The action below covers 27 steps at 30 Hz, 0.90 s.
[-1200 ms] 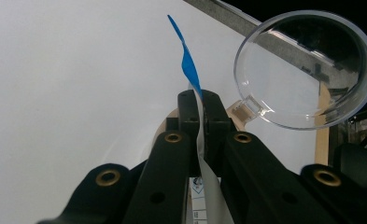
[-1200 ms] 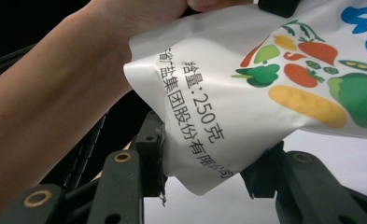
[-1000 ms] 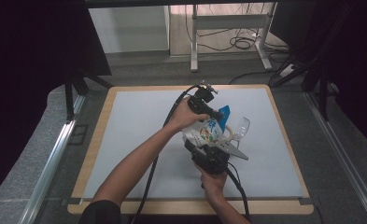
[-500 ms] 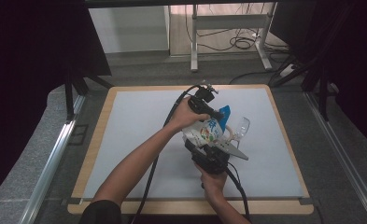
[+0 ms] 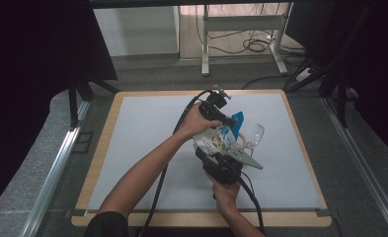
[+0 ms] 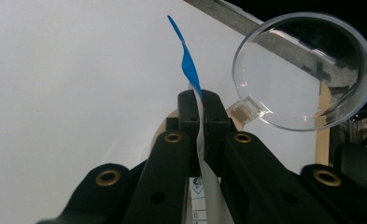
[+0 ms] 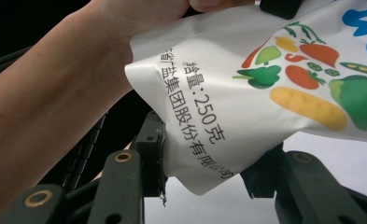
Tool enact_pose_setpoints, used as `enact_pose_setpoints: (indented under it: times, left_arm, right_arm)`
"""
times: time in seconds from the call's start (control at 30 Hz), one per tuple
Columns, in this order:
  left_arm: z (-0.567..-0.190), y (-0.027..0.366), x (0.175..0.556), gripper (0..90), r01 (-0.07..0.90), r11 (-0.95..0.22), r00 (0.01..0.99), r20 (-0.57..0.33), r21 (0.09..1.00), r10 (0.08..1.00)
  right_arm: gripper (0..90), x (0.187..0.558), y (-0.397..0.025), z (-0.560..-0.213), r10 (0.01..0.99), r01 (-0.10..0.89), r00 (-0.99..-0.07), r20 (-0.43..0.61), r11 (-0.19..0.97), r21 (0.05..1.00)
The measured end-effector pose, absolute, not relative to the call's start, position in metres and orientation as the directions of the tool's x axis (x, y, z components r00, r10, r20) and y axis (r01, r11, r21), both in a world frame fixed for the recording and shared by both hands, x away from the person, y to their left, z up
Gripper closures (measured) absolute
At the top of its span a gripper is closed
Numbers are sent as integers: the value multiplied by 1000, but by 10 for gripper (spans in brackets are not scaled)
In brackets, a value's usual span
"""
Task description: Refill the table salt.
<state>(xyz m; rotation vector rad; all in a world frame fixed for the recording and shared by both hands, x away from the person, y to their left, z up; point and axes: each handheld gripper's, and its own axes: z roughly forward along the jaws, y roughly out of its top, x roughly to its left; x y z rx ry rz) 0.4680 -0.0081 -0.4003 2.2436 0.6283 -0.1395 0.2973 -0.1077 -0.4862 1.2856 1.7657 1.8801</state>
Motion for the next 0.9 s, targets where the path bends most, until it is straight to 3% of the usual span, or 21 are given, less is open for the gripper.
enact_pose_setpoints:
  times: [0.9]
  left_arm:
    - [-401, -8, 469, 895, 482, -570, 871, -292, 665, 396]
  right_arm:
    - [581, 298, -107, -487, 707, 372, -572, 416, -229, 900]
